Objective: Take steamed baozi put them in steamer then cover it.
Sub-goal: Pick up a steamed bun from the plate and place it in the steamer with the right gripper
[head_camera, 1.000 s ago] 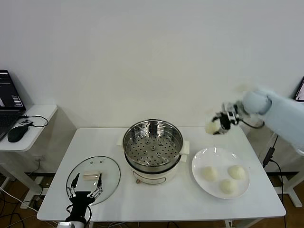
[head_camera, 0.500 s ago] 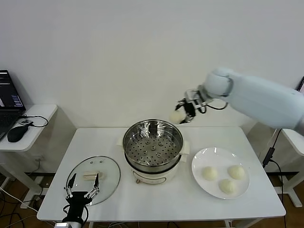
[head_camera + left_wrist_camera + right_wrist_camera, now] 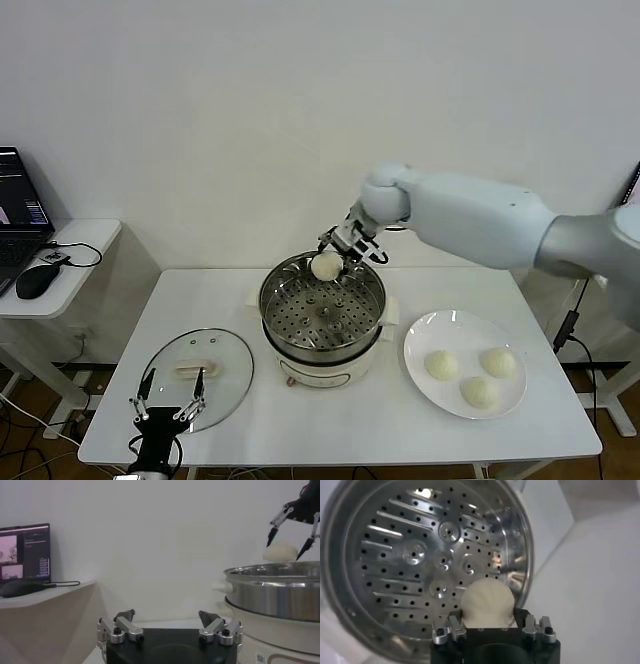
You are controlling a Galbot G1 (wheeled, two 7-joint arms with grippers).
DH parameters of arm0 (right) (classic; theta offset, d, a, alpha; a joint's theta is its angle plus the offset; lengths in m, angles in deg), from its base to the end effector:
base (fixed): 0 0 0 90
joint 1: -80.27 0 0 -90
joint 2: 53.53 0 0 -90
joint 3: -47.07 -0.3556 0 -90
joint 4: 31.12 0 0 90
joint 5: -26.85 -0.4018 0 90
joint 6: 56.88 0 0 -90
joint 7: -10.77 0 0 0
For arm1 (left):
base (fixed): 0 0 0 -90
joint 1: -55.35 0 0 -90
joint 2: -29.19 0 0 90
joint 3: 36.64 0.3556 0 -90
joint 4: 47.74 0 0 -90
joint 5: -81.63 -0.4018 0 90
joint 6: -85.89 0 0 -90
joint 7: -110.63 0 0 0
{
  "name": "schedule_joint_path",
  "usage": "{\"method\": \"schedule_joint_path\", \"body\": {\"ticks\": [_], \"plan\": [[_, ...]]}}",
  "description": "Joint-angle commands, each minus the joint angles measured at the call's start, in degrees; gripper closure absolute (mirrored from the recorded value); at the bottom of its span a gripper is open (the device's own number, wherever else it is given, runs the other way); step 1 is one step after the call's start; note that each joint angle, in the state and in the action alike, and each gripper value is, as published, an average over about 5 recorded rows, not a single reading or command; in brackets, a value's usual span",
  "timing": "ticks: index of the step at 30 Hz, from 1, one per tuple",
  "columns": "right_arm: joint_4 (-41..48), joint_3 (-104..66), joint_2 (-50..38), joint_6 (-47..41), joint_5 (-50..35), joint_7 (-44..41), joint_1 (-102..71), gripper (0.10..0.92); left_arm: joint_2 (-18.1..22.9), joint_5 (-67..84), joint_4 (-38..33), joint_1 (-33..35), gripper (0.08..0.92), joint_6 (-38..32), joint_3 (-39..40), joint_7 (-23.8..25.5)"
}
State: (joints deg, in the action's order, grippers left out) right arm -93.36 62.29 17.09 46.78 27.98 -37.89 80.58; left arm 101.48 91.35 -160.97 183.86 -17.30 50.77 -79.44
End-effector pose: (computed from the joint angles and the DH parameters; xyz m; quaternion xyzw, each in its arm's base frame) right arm 0.6263 0.1435 -0.0900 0.5876 -0.3336 0.7361 0.0405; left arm 0.1749 0.0759 -0.3726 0.0324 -0.9978 -0.0554 0.0133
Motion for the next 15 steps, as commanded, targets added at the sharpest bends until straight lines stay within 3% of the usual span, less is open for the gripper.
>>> {"method": "schedule_joint_path", "body": {"ticks": [1,15], "plan": [[6.81,-0.17,3.93,9.69,9.59,1.88,-4.17,0.381,-0.17,-0.2,0.2,0.3,0.177,-0.37,-0.23,0.0],[12.56,-2.38,6.2,13.95,15.24,4.69,-7.78,0.372,-0.75,-0.76,0.75,0.3,0.177,-1.36,-0.27,-0.12]]}}
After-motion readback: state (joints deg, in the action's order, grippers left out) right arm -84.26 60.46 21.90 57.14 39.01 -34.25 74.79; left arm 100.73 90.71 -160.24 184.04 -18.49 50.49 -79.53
